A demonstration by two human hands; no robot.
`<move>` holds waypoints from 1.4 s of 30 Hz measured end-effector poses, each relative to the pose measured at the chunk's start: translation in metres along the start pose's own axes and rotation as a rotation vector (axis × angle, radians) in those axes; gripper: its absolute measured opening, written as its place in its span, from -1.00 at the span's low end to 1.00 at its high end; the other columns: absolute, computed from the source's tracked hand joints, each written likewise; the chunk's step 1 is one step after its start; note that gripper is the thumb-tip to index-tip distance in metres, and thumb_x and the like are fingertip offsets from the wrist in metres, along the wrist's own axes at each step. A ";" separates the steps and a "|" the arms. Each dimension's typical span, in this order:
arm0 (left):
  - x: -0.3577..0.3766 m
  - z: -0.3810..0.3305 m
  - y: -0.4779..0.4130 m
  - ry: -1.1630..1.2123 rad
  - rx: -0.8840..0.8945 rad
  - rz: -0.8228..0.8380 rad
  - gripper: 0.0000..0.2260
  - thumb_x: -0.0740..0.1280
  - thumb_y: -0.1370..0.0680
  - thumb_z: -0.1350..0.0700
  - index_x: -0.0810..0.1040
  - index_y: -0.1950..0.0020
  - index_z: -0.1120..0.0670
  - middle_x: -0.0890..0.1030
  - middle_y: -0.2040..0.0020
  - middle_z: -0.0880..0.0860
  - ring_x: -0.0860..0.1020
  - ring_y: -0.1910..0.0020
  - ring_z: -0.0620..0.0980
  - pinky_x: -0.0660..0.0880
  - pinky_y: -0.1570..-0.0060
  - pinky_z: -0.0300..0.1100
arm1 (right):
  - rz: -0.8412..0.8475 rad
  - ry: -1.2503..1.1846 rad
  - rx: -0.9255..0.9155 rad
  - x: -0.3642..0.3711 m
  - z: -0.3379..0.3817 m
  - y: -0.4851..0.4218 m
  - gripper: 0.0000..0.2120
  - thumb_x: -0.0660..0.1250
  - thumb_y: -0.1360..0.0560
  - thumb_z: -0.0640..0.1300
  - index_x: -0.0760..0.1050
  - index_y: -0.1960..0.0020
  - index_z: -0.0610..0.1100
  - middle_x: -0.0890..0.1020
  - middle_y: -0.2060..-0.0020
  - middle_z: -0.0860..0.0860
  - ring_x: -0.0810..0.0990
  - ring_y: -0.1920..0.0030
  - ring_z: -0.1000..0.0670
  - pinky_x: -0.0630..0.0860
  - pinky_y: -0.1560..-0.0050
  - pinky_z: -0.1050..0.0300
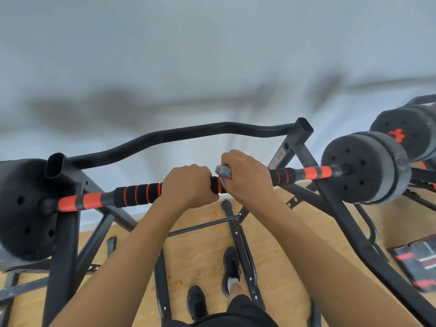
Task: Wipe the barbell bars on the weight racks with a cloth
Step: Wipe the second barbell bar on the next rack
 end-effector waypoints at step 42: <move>-0.007 -0.018 0.022 0.012 -0.073 -0.249 -0.80 0.35 -0.61 -0.12 0.45 0.07 -0.03 0.50 0.22 -0.07 0.51 0.26 -0.07 0.51 0.14 -0.18 | 0.047 -0.088 -0.095 -0.014 0.009 0.039 -0.72 0.39 -0.52 -0.25 0.61 -0.19 -0.02 0.59 0.12 0.13 0.44 -0.14 0.03 0.57 0.05 0.10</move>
Point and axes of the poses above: each hand's wrist, its own y-axis away from the middle knuckle, its own x-axis out of the palm, z = x × y, the point moved 9 cm from there along -y, towards the middle knuckle
